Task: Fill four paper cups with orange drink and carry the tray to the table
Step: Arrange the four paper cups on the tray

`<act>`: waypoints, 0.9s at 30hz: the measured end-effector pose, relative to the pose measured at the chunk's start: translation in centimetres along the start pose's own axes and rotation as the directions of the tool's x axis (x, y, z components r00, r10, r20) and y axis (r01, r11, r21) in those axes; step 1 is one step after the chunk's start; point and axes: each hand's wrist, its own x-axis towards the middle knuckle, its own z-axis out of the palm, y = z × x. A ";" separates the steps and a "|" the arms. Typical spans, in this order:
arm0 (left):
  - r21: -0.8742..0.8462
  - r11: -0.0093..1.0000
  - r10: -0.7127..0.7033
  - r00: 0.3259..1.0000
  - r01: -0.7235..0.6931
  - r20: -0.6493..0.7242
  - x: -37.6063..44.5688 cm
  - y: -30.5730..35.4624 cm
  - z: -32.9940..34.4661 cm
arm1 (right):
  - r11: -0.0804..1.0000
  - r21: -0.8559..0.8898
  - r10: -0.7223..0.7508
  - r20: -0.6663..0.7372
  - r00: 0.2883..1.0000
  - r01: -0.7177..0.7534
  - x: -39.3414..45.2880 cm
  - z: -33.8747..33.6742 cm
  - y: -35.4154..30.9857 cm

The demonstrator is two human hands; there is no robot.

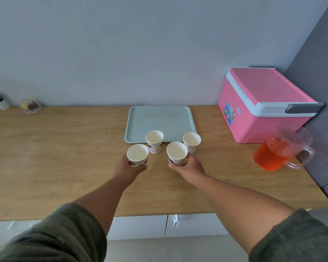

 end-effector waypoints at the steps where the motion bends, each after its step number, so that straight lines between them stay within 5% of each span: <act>1: 0.007 1.000 0.004 1.000 -0.004 0.001 -0.2 0.4 -0.2 | 1.000 -0.002 -0.006 -0.005 1.000 0.006 -0.3 -0.3 -0.2; 27: -0.060 0.983 0.168 0.985 -0.171 -0.048 0.1 14.5 -0.6 | 0.977 -0.025 -0.211 -0.004 0.977 0.211 4.5 -9.4 -8.4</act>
